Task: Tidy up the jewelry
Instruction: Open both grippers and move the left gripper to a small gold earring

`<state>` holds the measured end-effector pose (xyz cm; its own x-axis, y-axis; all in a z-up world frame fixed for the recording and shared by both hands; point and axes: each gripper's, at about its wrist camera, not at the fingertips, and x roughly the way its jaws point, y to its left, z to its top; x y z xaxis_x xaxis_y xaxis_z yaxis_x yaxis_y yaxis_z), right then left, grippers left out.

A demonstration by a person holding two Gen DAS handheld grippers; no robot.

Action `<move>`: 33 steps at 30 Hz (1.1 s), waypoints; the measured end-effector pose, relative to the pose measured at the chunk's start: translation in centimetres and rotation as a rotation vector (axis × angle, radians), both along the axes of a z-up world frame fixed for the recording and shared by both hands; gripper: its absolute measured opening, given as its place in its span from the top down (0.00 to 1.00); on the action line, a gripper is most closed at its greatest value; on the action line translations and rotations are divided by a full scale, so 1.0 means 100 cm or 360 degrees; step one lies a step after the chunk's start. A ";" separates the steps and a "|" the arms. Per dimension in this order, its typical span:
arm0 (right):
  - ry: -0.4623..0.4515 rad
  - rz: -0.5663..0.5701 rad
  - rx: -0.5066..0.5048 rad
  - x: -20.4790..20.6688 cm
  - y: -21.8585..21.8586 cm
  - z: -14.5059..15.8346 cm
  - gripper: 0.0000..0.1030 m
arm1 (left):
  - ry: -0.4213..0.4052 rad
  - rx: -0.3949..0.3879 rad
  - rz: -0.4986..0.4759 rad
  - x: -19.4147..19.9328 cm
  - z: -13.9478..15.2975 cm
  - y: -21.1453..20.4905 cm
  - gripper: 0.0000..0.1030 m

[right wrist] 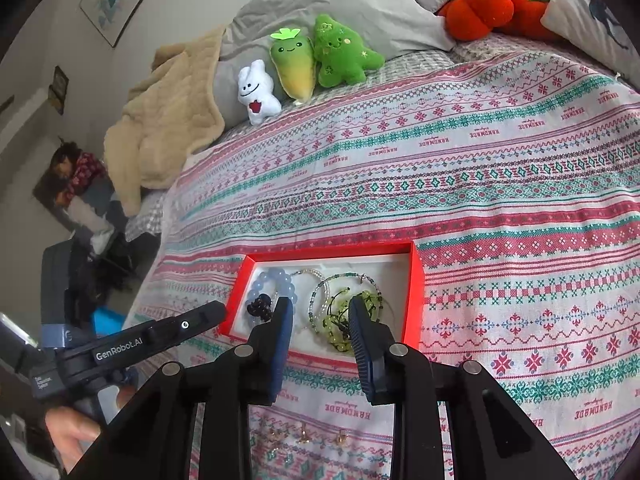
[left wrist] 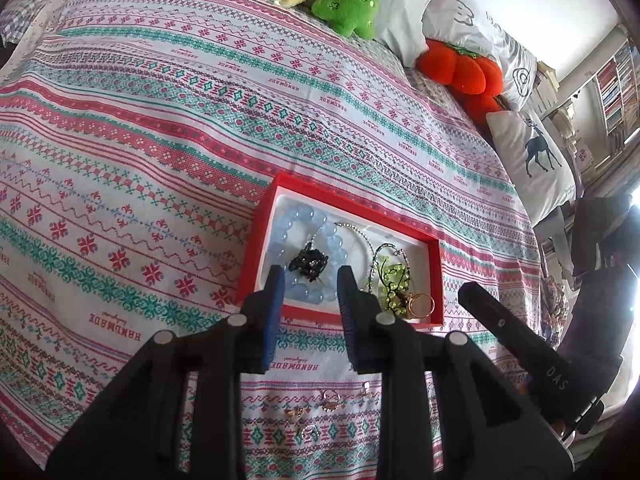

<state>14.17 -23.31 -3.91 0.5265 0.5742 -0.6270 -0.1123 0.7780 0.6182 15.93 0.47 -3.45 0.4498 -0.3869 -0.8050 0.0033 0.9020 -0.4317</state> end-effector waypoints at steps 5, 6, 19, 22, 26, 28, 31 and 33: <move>0.0014 0.0020 -0.0033 -0.008 0.000 -0.001 0.71 | 0.0010 0.0016 -0.0027 -0.008 0.002 0.000 0.64; 0.0018 0.0025 -0.0031 -0.010 0.000 -0.001 0.71 | 0.0012 0.0021 -0.0035 -0.010 0.003 0.000 0.64; 0.0087 0.0044 -0.0123 -0.027 0.001 -0.005 0.71 | 0.0066 0.0125 -0.0180 -0.043 -0.003 -0.007 0.64; 0.0110 0.0059 -0.0149 -0.030 0.004 -0.007 0.65 | 0.0078 0.0167 -0.0242 -0.050 -0.006 -0.016 0.64; 0.0120 0.0072 -0.0186 -0.033 0.007 -0.008 0.64 | 0.0095 0.0240 -0.0341 -0.059 -0.013 -0.034 0.63; 0.0129 0.0082 -0.0199 -0.035 0.008 -0.008 0.64 | 0.0102 0.0263 -0.0382 -0.063 -0.016 -0.043 0.63; 0.0141 0.0086 -0.0227 -0.037 0.008 -0.009 0.64 | 0.0117 0.0277 -0.0404 -0.068 -0.020 -0.051 0.63; 0.0148 0.0085 -0.0231 -0.039 0.007 -0.009 0.63 | 0.0124 0.0285 -0.0409 -0.069 -0.022 -0.054 0.63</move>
<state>10.32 -22.63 -4.85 0.4334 0.4997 -0.7500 -0.1035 0.8543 0.5094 9.02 -4.89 -5.63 0.2901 -0.3290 -0.8987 0.2140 0.9376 -0.2742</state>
